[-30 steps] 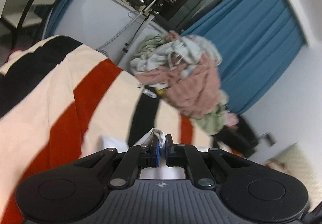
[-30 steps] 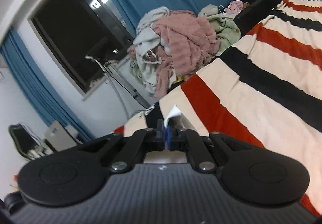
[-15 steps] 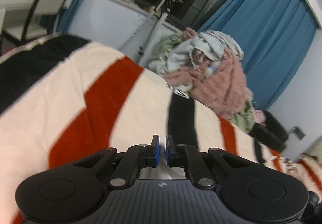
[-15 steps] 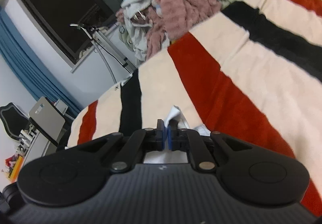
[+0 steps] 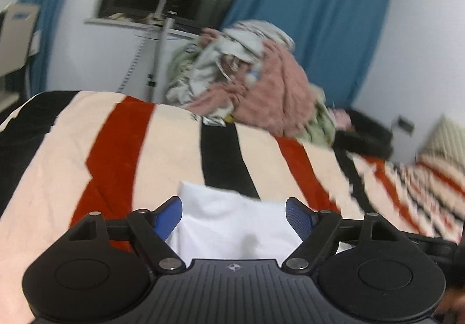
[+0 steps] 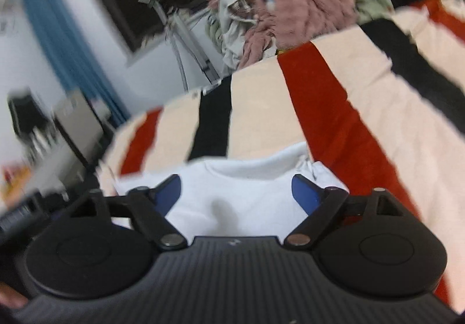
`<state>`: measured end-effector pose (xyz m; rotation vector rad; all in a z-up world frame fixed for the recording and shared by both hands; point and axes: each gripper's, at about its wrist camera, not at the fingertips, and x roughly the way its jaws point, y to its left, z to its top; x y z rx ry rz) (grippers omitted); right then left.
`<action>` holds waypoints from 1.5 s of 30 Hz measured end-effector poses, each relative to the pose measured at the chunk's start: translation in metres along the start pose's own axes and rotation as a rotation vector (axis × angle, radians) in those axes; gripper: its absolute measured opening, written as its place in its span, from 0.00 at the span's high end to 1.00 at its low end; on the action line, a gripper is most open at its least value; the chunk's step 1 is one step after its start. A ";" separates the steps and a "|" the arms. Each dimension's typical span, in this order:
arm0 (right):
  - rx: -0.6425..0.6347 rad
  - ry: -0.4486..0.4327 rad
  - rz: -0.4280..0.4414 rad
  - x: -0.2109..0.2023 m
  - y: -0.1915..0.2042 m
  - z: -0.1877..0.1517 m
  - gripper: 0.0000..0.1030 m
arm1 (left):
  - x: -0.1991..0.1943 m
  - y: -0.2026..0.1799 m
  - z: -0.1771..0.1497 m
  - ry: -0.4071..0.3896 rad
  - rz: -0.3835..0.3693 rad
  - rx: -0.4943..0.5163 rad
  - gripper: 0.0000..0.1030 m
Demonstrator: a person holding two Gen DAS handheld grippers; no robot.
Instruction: Fold clothes
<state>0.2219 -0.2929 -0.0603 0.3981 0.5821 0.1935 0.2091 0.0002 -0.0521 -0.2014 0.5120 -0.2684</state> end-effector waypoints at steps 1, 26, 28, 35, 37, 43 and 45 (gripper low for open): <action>-0.018 0.018 -0.013 0.006 0.001 -0.001 0.45 | 0.007 -0.004 -0.004 0.019 0.008 0.020 0.22; -0.249 0.108 -0.107 -0.029 0.030 -0.041 0.66 | -0.010 -0.019 -0.046 0.203 0.061 0.061 0.24; -0.237 0.129 -0.111 -0.025 0.026 -0.050 0.66 | -0.011 -0.021 -0.055 0.210 0.073 0.085 0.24; -0.190 0.124 -0.111 -0.024 0.020 -0.059 0.66 | -0.031 -0.022 -0.062 0.200 0.068 0.049 0.24; -0.185 0.120 -0.113 -0.025 0.020 -0.059 0.66 | -0.043 -0.022 -0.060 0.196 0.053 0.025 0.24; -0.170 0.109 -0.121 -0.027 0.022 -0.062 0.65 | -0.081 -0.021 -0.056 0.182 0.010 -0.047 0.22; -0.165 0.108 -0.124 -0.027 0.022 -0.062 0.65 | -0.095 -0.022 -0.057 0.182 -0.046 -0.077 0.20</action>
